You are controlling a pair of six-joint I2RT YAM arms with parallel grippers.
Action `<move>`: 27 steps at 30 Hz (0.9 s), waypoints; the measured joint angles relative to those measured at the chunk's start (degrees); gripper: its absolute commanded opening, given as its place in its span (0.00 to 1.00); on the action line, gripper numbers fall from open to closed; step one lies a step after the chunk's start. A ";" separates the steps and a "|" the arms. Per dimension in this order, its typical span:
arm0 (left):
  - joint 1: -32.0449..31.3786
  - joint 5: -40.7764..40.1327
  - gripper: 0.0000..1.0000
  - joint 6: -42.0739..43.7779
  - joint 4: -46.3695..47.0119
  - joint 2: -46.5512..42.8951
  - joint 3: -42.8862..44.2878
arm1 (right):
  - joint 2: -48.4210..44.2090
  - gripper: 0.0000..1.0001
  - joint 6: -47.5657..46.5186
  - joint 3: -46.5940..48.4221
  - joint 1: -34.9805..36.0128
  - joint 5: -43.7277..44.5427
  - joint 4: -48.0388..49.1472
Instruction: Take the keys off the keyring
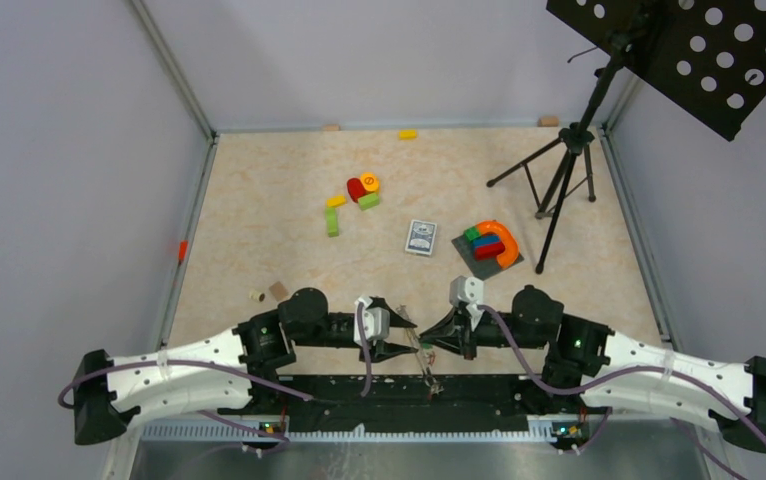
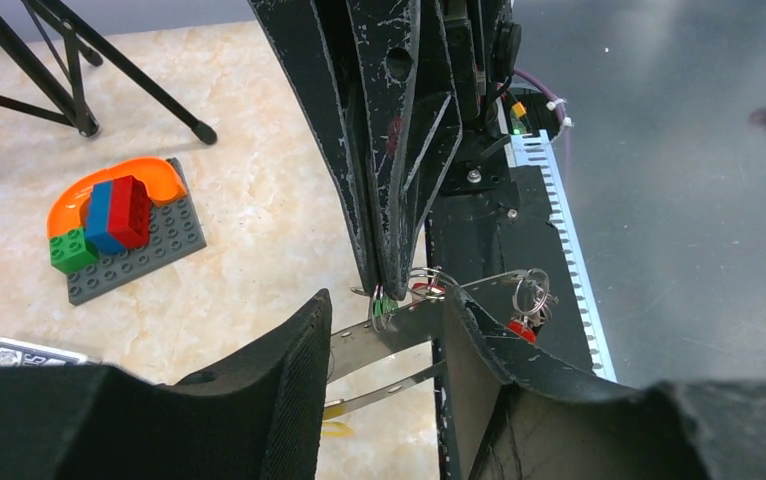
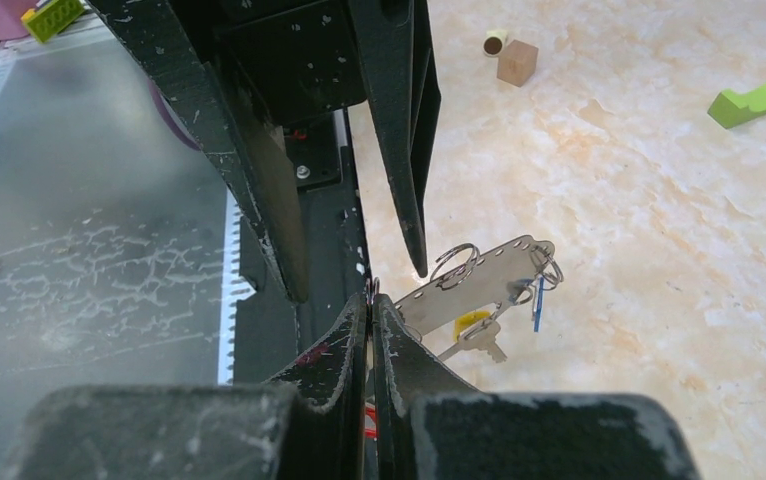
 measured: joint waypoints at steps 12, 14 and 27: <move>0.00 0.42 0.44 -0.22 -0.15 0.85 0.00 | 0.55 0.00 0.44 0.20 0.00 -0.22 -0.24; 0.00 0.42 0.44 -0.22 -0.22 0.85 0.00 | 0.55 0.00 0.44 0.33 0.00 -0.33 0.22; 0.00 0.42 0.36 -0.24 -0.61 1.18 0.00 | 0.57 0.00 1.05 0.35 0.00 -1.57 0.50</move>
